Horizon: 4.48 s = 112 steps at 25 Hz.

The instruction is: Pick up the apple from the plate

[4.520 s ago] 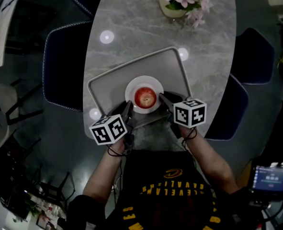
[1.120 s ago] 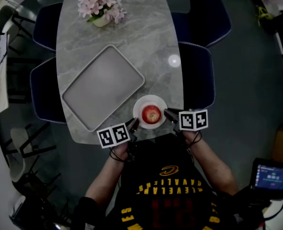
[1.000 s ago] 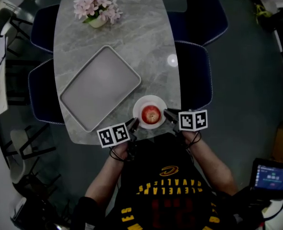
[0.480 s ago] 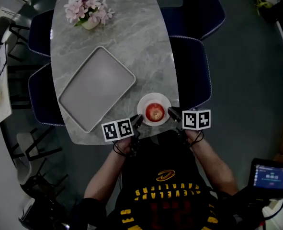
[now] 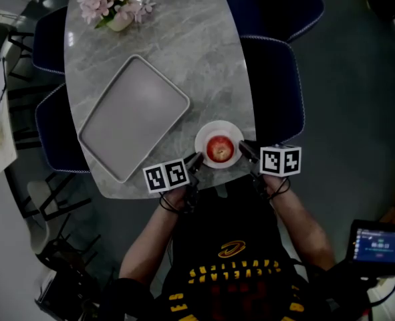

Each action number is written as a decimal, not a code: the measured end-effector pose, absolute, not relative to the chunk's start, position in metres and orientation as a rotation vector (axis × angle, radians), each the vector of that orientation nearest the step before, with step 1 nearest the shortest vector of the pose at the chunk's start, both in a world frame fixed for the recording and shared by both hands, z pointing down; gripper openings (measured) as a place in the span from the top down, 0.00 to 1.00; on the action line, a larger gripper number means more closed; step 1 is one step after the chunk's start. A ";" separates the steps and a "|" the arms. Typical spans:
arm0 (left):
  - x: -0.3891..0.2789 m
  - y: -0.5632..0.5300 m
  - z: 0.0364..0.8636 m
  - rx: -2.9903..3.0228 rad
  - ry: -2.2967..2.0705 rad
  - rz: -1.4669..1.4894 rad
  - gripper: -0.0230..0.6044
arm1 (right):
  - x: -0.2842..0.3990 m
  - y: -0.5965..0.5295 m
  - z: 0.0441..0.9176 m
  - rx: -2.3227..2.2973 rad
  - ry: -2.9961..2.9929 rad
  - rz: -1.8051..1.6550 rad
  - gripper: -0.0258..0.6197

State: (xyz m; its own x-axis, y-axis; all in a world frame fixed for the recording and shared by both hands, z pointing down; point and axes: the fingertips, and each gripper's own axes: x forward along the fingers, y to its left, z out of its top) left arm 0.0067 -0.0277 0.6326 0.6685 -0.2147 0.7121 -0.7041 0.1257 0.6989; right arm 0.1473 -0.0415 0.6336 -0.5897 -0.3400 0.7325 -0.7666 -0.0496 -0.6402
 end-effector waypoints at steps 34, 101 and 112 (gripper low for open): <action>0.003 -0.019 0.643 1.434 -0.828 0.452 0.90 | 0.143 -0.032 0.646 1.165 -1.852 1.677 0.88; 0.067 -0.073 0.267 2.470 -1.047 -0.033 0.96 | 0.103 -0.086 0.292 1.203 -2.827 0.667 0.95; 0.058 -0.077 0.248 2.557 -1.104 -0.064 0.96 | 0.096 -0.086 0.273 1.205 -2.858 0.453 0.95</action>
State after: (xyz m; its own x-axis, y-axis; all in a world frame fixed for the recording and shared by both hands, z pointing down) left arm 0.0579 -0.0771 0.2480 0.6946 -0.7128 0.0970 -0.6967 -0.6330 0.3375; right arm 0.0961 -0.0862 0.2733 -0.7042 -0.7001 0.1178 -0.7023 0.6626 -0.2605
